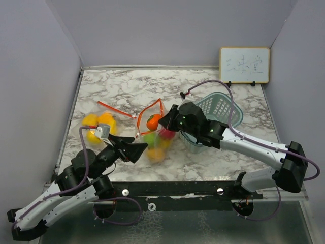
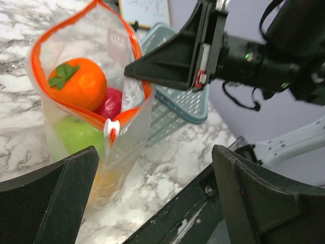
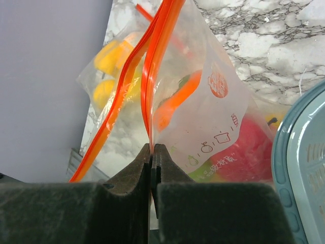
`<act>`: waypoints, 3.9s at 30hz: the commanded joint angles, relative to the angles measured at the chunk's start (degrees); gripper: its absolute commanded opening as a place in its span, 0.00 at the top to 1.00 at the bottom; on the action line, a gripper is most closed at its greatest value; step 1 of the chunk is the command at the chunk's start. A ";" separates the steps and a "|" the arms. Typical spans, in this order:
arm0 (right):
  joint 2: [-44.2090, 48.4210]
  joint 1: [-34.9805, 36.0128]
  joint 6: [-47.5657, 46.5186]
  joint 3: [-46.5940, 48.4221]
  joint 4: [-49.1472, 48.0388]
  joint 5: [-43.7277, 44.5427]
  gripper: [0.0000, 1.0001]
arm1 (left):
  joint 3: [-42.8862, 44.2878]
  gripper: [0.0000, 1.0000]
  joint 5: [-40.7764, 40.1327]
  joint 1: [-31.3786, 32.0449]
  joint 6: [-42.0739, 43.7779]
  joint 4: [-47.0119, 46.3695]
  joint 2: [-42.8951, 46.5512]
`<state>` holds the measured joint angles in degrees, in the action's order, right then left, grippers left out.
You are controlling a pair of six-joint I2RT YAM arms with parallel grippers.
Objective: Place the food in the zip-top bag and seal the zipper
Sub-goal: Zip the zipper food storage bag.
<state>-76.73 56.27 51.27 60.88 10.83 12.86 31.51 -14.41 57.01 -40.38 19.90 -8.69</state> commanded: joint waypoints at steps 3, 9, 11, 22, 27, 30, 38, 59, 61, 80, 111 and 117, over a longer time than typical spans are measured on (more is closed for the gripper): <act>-1.47 0.22 0.91 3.75 -3.62 1.89 0.98 | -0.93 0.06 0.46 -0.16 5.41 1.61 -4.89; 1.10 0.24 0.49 1.67 -4.15 1.60 0.98 | -2.44 0.24 -6.27 -0.15 4.25 1.47 -3.83; 1.92 0.23 0.19 1.67 -4.02 1.19 0.98 | -2.94 0.30 -8.14 -0.15 3.76 1.48 -3.54; 5.41 0.24 -0.31 0.22 -3.95 -0.69 0.98 | -6.89 0.30 -11.44 -0.17 8.72 -10.21 -2.05; 4.73 0.24 0.04 0.41 -4.67 -2.51 0.98 | -10.23 0.35 -9.67 -0.16 13.31 -20.08 -5.03; 4.45 0.24 0.23 0.56 -4.76 -3.08 0.98 | -12.54 0.40 -8.28 -0.15 15.90 -25.23 -5.63; 5.61 0.24 0.76 -0.50 -4.39 -2.81 0.98 | -14.88 1.00 -5.09 -0.17 19.59 -27.75 -4.62; 17.45 0.24 -43.39 1.19 -9.64 -39.10 0.50 | 0.66 1.00 4.43 -0.15 13.70 -4.51 -0.86; 14.42 0.23 -46.94 3.25 -10.87 -46.13 0.49 | 3.75 1.00 8.49 -0.15 14.75 -1.59 -3.09; 0.17 0.26 -52.19 9.86 -11.08 -64.17 0.53 | 10.90 1.00 18.22 -0.15 18.93 6.89 -7.04; -6.67 2.50 -48.33 9.40 -13.76 -65.31 0.96 | 10.01 1.00 18.73 -0.19 18.22 6.18 -7.22; -3.21 2.40 -50.33 6.51 -9.21 -58.10 0.97 | 12.33 1.00 14.53 -0.15 18.11 8.37 -4.57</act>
<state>-83.07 58.43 2.35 69.93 -1.32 -50.89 40.51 3.36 56.97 -22.15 29.15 -16.23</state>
